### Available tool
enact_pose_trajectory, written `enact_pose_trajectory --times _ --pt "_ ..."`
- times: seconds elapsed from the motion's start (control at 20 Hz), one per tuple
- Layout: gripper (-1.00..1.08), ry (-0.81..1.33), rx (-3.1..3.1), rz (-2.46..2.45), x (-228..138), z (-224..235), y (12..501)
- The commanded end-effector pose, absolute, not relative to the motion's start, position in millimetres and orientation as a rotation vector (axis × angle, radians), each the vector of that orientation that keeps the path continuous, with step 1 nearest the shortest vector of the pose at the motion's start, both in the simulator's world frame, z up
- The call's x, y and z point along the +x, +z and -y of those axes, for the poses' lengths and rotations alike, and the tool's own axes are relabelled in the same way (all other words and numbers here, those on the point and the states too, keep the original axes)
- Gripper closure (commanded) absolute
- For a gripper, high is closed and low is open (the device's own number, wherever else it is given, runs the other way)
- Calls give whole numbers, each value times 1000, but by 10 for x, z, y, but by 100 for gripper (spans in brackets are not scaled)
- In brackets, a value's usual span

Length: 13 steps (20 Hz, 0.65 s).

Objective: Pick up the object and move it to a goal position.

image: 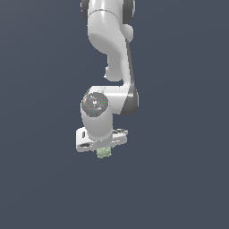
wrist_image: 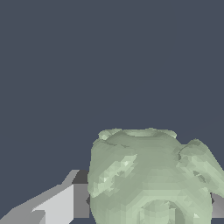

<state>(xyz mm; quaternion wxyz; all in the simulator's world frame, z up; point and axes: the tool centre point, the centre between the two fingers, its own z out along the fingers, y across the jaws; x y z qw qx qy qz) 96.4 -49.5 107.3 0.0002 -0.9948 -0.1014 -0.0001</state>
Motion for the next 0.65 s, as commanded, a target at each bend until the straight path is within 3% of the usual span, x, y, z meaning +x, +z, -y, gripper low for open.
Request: enact_pose_trajectory --times 0.0,0.6 --pt "108 0 -3125 319 1045 532 1103" --pt "108 0 -3125 319 1196 600 1154"
